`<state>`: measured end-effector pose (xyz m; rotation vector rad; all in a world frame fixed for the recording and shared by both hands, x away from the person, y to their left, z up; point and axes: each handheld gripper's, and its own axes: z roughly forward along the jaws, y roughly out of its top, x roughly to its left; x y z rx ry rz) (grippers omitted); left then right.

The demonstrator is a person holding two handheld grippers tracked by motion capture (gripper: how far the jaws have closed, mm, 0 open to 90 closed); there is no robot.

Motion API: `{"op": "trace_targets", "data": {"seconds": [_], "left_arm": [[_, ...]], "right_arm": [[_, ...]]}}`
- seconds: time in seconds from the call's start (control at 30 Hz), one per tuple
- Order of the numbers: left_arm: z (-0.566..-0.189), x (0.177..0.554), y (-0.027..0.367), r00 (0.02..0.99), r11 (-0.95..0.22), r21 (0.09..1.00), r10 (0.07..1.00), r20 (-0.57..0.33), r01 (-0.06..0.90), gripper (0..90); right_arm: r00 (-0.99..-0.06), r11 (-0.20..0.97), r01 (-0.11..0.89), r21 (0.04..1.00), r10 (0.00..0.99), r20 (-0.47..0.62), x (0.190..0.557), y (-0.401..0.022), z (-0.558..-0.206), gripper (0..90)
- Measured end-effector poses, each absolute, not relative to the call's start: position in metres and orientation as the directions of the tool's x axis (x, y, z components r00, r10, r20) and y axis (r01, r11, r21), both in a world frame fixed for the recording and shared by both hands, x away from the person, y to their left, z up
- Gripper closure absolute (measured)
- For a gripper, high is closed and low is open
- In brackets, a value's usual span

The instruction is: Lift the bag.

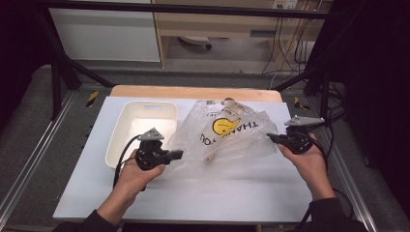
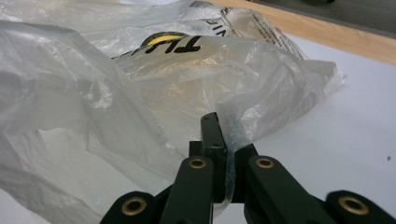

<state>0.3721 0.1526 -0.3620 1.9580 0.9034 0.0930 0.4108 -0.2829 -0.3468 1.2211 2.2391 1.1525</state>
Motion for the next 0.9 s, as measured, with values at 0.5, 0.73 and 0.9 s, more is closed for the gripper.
{"op": "trace_targets", "data": {"seconds": [0.5,0.73,0.9], "left_arm": [[-0.403,0.334,0.146,0.725,-0.304,0.767,0.627,-0.285,0.565,88.5],[-0.421,0.326,0.149,0.717,-0.348,0.748,0.655,-0.237,0.566,89.7],[-0.435,0.320,0.147,0.720,-0.405,0.725,0.671,-0.179,0.557,90.0]], "right_arm": [[-0.530,0.267,0.602,0.752,0.838,0.127,0.377,-0.292,-0.397,90.0],[-0.511,0.285,0.649,0.706,0.850,0.127,0.371,-0.298,-0.420,90.0],[-0.492,0.303,0.676,0.671,0.865,0.105,0.372,-0.300,-0.432,90.0]]}}
